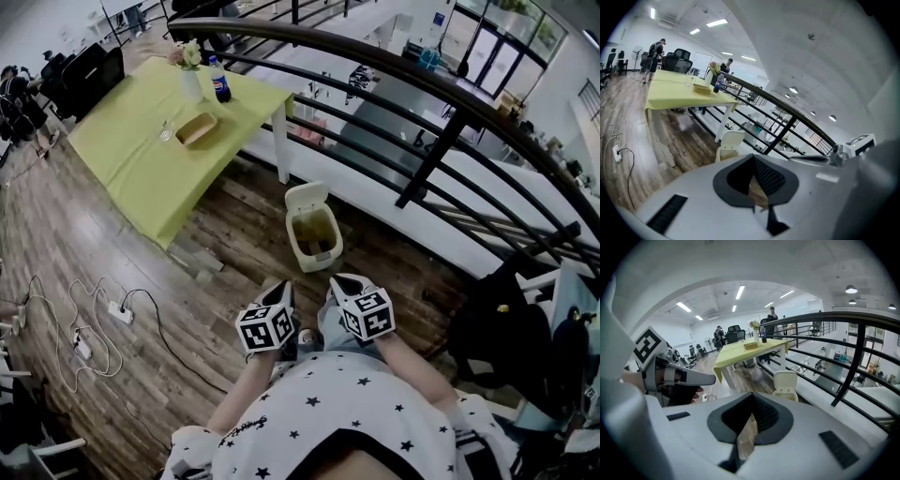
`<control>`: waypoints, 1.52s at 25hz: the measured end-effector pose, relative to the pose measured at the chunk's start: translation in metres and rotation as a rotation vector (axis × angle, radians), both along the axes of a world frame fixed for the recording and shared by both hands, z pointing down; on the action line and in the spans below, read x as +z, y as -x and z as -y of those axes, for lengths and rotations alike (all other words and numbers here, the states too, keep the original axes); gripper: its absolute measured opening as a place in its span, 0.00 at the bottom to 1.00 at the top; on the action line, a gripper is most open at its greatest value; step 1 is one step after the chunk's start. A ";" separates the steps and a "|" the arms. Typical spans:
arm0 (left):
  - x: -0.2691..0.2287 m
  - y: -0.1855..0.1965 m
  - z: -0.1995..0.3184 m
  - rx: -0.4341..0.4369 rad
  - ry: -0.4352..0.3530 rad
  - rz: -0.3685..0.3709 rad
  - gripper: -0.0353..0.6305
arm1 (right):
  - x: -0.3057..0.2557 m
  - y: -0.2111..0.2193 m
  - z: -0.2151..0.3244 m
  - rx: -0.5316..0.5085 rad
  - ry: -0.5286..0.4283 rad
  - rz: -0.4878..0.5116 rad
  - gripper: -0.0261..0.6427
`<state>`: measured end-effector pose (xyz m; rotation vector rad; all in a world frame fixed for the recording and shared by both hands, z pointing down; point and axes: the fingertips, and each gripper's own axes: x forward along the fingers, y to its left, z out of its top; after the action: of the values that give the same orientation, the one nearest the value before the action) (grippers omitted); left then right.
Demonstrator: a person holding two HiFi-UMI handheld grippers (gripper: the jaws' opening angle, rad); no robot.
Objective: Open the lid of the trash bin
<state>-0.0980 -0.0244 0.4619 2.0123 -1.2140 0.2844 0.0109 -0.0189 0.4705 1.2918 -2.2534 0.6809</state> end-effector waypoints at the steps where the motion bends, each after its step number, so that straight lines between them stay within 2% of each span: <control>1: 0.000 0.001 0.000 -0.002 -0.003 0.002 0.06 | -0.003 0.000 -0.001 -0.003 -0.006 0.000 0.03; 7: -0.004 0.004 -0.004 0.004 -0.031 0.016 0.06 | -0.016 0.001 -0.004 0.002 -0.040 0.019 0.03; 19: -0.005 0.011 -0.006 0.006 -0.028 0.027 0.06 | -0.027 0.003 -0.002 0.026 -0.093 0.015 0.03; 27: -0.002 0.008 -0.004 0.015 -0.027 0.027 0.06 | -0.025 -0.001 0.000 0.068 -0.092 0.046 0.03; 38: -0.002 0.010 0.006 0.030 -0.010 0.016 0.06 | -0.027 0.005 0.011 0.074 -0.079 0.045 0.03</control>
<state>-0.1079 -0.0307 0.4601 2.0423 -1.1977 0.3103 0.0060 -0.0299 0.4433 1.4175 -2.2990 0.6594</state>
